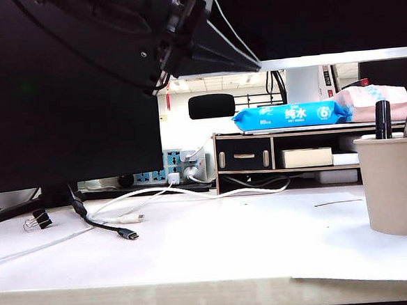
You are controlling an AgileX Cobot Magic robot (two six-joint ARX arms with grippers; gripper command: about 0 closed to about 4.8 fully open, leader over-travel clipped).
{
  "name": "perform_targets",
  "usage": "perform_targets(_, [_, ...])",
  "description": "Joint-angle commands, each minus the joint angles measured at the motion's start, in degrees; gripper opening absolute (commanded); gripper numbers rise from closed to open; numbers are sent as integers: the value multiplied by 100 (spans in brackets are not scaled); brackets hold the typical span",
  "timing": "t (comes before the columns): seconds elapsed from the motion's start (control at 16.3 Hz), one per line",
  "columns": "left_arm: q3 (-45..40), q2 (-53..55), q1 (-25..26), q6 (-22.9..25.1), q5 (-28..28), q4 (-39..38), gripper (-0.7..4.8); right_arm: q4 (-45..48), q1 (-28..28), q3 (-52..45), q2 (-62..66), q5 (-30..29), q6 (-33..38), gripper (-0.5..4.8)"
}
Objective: Pick up the marker from the paper cup and put it on the table.
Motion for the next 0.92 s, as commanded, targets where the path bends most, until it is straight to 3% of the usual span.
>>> perform_targets(0.06, [31, -20, -2, 153, -57, 79, -5, 533, 42, 323, 581, 63, -278, -3])
perform_targets(0.31, [33, -20, 2, 166, -55, 76, -5, 367, 214, 1246, 1965, 367, -1172, -3])
perform_targets(0.55, [35, -20, 2, 192, -52, 74, -5, -905, 857, 2774, 3600, 1473, -2474, -1])
perform_targets(0.68, [35, -20, 2, 245, -52, 74, -5, -1340, 1080, 3357, 4004, 1722, -2739, 3])
perform_targets(0.8, [35, -20, 7, 275, -131, 74, -5, -1593, 1228, 3753, 4214, 1910, -2758, 93])
perform_targets(0.92, [35, -20, 9, 284, -203, 76, -5, -1569, 1261, 3866, 4273, 1908, -2758, 108])
